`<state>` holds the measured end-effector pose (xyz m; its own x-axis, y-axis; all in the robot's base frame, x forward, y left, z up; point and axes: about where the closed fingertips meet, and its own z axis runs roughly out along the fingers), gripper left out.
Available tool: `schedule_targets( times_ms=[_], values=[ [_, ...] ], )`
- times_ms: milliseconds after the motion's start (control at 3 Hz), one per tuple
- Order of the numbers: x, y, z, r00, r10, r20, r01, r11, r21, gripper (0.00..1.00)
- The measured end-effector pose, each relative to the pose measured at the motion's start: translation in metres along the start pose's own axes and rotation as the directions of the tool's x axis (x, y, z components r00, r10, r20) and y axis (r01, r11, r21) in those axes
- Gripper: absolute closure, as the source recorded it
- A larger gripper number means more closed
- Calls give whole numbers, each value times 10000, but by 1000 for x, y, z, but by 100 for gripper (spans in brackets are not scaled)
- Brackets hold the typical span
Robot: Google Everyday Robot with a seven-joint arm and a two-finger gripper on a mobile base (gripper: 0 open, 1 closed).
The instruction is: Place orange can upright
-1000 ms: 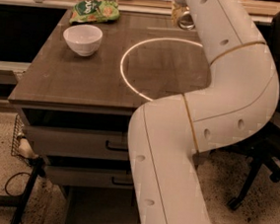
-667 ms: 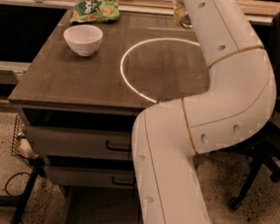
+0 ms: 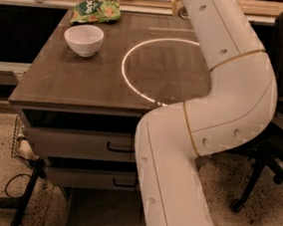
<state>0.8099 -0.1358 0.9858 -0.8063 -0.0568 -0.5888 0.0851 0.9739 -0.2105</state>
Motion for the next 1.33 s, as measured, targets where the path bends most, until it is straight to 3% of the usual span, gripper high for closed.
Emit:
schedule_targets(
  times_ms=[1333],
  values=[
    [-7,-28,-78,9942,-918,555,868,9925,864,100]
  ],
)
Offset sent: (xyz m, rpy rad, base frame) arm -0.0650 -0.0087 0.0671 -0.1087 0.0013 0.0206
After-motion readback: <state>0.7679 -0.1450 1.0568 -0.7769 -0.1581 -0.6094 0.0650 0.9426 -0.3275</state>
